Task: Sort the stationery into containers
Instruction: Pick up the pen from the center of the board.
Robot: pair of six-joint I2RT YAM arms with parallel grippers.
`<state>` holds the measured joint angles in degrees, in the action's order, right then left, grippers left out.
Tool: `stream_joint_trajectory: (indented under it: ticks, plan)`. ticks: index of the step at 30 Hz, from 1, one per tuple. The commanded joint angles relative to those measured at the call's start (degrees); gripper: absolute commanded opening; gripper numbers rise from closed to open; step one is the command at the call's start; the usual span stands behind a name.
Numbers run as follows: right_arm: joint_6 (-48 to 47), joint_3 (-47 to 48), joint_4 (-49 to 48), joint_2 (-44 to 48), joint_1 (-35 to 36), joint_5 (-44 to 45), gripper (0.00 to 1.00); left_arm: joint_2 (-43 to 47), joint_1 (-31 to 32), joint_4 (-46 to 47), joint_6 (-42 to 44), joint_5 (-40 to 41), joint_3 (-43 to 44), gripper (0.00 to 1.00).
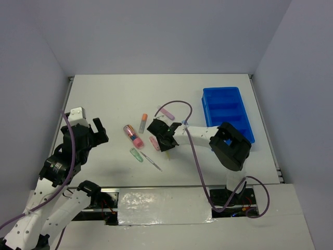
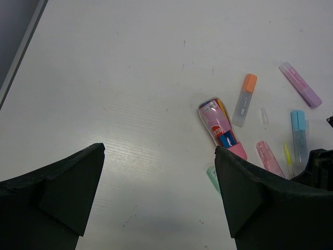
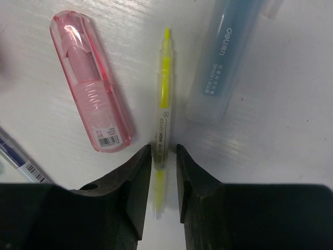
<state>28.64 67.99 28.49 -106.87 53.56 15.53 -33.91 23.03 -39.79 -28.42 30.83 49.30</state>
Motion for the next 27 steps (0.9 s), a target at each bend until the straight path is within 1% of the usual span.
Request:
stream_joint_trajectory:
  ticks: [1, 3, 5, 6, 8, 9, 10, 11, 12, 14, 17, 18, 19, 20, 21, 22, 23, 24, 25, 26, 27]
  plan:
    - [-0.78, 2.33, -0.02, -2.98, -0.12, -1.11, 0.32, 0.07, 0.26, 2.17, 1.44, -0.59, 0.36, 0.99]
    - [-0.61, 1.98, 0.07, -3.61, -0.12, -1.47, 0.29, 0.16, 0.26, 2.17, 1.44, -0.51, 0.36, 0.99]
    - [-0.61, 1.19, -0.28, -3.87, -0.12, -2.34, 0.24, 0.07, 0.26, 2.17, 1.44, -0.51, 0.36, 0.99]
    - [-0.17, 0.75, -0.28, -3.79, -0.12, -2.61, 0.19, -0.01, 0.26, 2.26, 1.53, -0.59, 0.36, 0.99]
    - [0.36, -0.39, -0.19, -2.74, -0.04, -2.35, 0.16, -0.63, 0.27, 2.52, 1.70, -0.77, 0.45, 0.99]
    - [1.06, -1.27, -0.10, -1.42, 0.05, -2.17, 0.13, -1.15, 0.35, 2.52, 1.79, -0.42, 0.53, 0.99]
    - [1.41, -1.45, 0.25, -0.63, -0.12, -1.82, 0.12, -1.77, 0.27, 2.18, 1.53, -0.25, 0.97, 0.99]
    - [1.42, -1.63, 0.34, 0.34, -0.04, -1.21, 0.05, -3.16, 0.26, 1.91, 1.62, -0.50, 1.85, 0.99]
    - [1.59, -1.45, 0.60, 2.43, -0.04, -0.86, 0.00, -4.05, 0.26, 1.65, 1.36, -0.85, 2.46, 0.99]
    - [1.42, -0.40, 2.35, 4.64, -0.03, 1.68, 0.00, -7.21, 0.26, -0.02, -1.54, -2.60, 5.36, 0.99]
    - [0.89, 3.63, 7.18, 9.82, -0.03, 4.50, 0.00, -11.95, 0.26, 1.73, -3.74, -8.40, 8.44, 0.99]
    - [0.54, 5.56, 8.24, 13.14, -0.12, 6.25, 0.00, -13.36, 0.35, 3.39, -3.74, -9.55, 9.14, 0.99]
    - [0.28, 6.36, 10.34, 14.92, -0.12, 7.05, 0.00, -16.85, 0.61, 4.10, -3.74, -11.13, 10.63, 0.99]
    - [0.10, 6.98, 11.49, 16.85, -0.21, 7.84, 0.00, -19.15, 2.10, 4.72, -8.18, -11.32, 11.77, 0.99]
    - [-0.25, 7.85, 12.46, 20.78, -0.38, 9.15, 0.00, -21.52, 3.42, 5.85, -8.75, -11.23, 12.83, 0.99]
    - [-0.52, 7.95, 14.47, 22.65, -0.82, 9.52, 0.00, -26.68, 6.56, 6.47, -9.36, -10.88, 15.36, 0.99]
    - [-0.78, 7.95, 15.36, 24.58, -1.61, 9.61, 0.00, -29.69, 7.98, 6.92, -9.63, -9.57, 16.87, 0.99]
    - [-1.65, 7.26, 15.98, 28.43, -2.31, 9.61, 0.00, -32.33, 9.30, 7.09, -9.89, -9.30, 18.36, 0.99]
    - [-2.18, 6.64, 17.03, 30.38, -3.28, 9.00, 0.00, -37.84, 10.88, 7.18, -10.50, -9.30, 21.42, 0.98]
    - [-2.80, 6.02, 17.47, 32.32, -5.46, 8.64, 0.00, -40.68, 11.51, 7.01, -11.21, -8.86, 23.02, 0.98]
    - [-2.98, 4.80, 18.43, 36.25, -6.88, 8.29, 0.00, -45.41, 12.04, 6.92, -11.82, -8.51, 25.65, 0.98]
